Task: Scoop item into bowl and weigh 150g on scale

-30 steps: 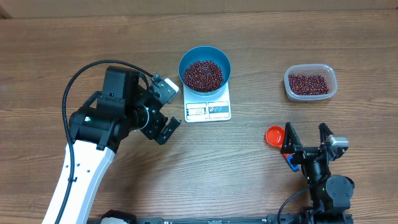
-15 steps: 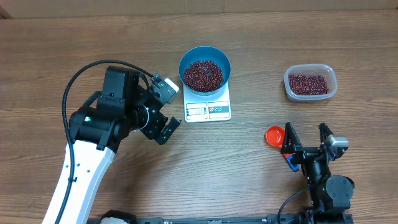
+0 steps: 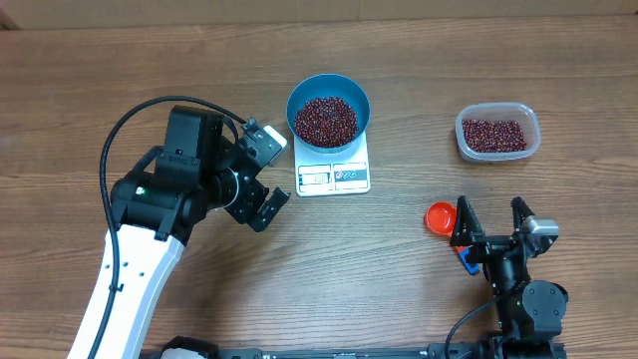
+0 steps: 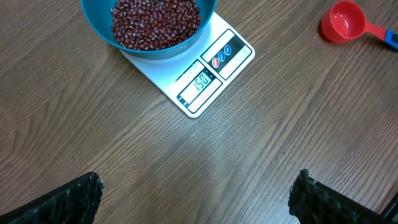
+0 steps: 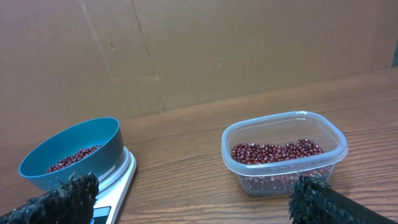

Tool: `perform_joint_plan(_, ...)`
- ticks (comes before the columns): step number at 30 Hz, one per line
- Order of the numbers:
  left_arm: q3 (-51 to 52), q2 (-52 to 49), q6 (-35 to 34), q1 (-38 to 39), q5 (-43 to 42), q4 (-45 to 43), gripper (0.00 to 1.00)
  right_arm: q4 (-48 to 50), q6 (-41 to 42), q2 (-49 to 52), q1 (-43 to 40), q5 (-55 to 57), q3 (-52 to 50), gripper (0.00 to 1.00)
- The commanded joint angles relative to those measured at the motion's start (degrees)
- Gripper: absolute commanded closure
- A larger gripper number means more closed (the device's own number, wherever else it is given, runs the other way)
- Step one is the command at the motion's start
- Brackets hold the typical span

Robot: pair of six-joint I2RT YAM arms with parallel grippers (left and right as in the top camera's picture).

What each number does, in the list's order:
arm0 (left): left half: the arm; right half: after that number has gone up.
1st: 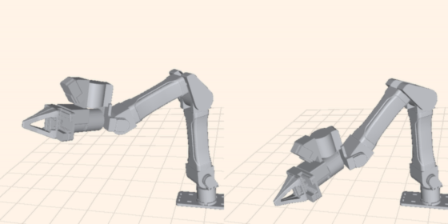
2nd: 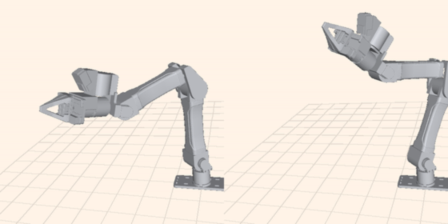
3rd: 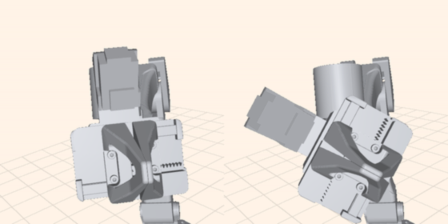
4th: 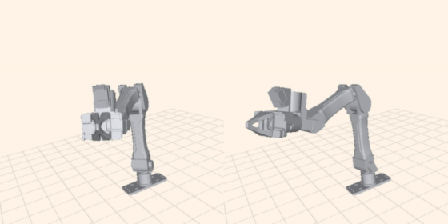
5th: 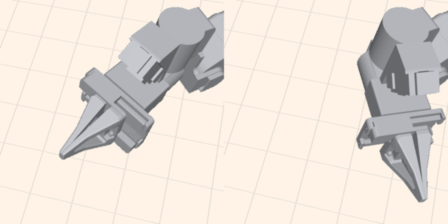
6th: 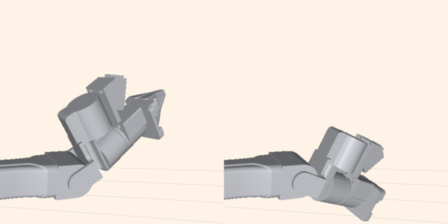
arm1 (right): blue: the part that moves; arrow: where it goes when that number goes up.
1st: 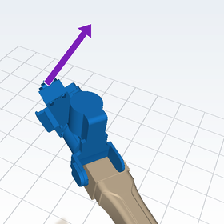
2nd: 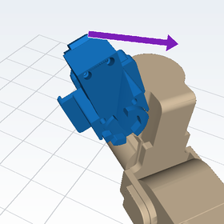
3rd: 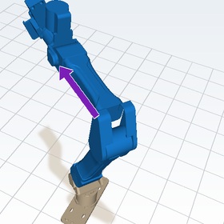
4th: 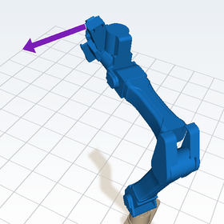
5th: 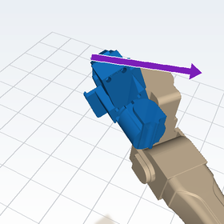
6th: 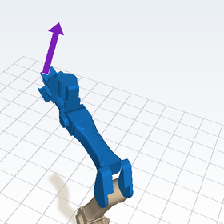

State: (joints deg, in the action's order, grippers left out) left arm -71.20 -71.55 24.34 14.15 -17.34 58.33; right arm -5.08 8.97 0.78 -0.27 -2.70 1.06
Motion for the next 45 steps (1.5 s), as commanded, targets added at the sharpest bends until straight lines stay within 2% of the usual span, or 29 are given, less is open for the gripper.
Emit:
perform_joint_plan(1, -1.3, -0.3, 0.0, 0.1, 0.0, 0.0, 0.0, 0.4, -0.3, -0.6, 0.3, 0.1, -0.6, 0.0)
perform_joint_plan(14, -1.3, -0.3, 0.1, 0.2, -0.1, 0.2, 0.0, 0.4, -0.3, -0.6, 0.3, 0.1, -0.6, 0.0)
perform_joint_plan(19, -0.8, 3.0, -0.1, 0.1, -0.5, -0.7, 0.0, 0.4, -0.3, -0.6, 0.3, 0.1, -0.6, 0.0)
perform_joint_plan(23, 2.6, 7.4, -0.1, 0.1, 2.6, -3.1, 0.0, 0.5, -0.3, -0.6, 0.3, 0.1, -0.6, 0.0)
perform_joint_plan(26, 7.6, 12.5, -0.2, 0.1, 2.5, -7.0, 0.0, 0.4, -0.3, -0.6, 0.3, 0.1, -0.6, 0.0)
perform_joint_plan(31, 21.1, 26.8, -1.1, -1.2, 2.5, -14.5, 0.0, 0.5, -0.3, -0.6, 0.3, 0.1, -0.6, 0.0)
perform_joint_plan(37, 36.1, 46.4, -11.3, -6.7, 3.3, -19.6, 0.01, 0.4, -0.3, -0.6, 0.3, 0.1, -0.6, 0.0)
perform_joint_plan(42, 43.6, 59.7, -14.6, -8.2, 4.0, -20.0, 0.0, 0.5, -0.3, -0.6, 0.3, 0.1, -0.6, 0.0)
perform_joint_plan(45, 46.4, 64.1, -17.2, -8.4, 5.4, -21.2, 0.0, 0.5, -0.3, -0.6, 0.3, 0.1, -0.6, 0.0)
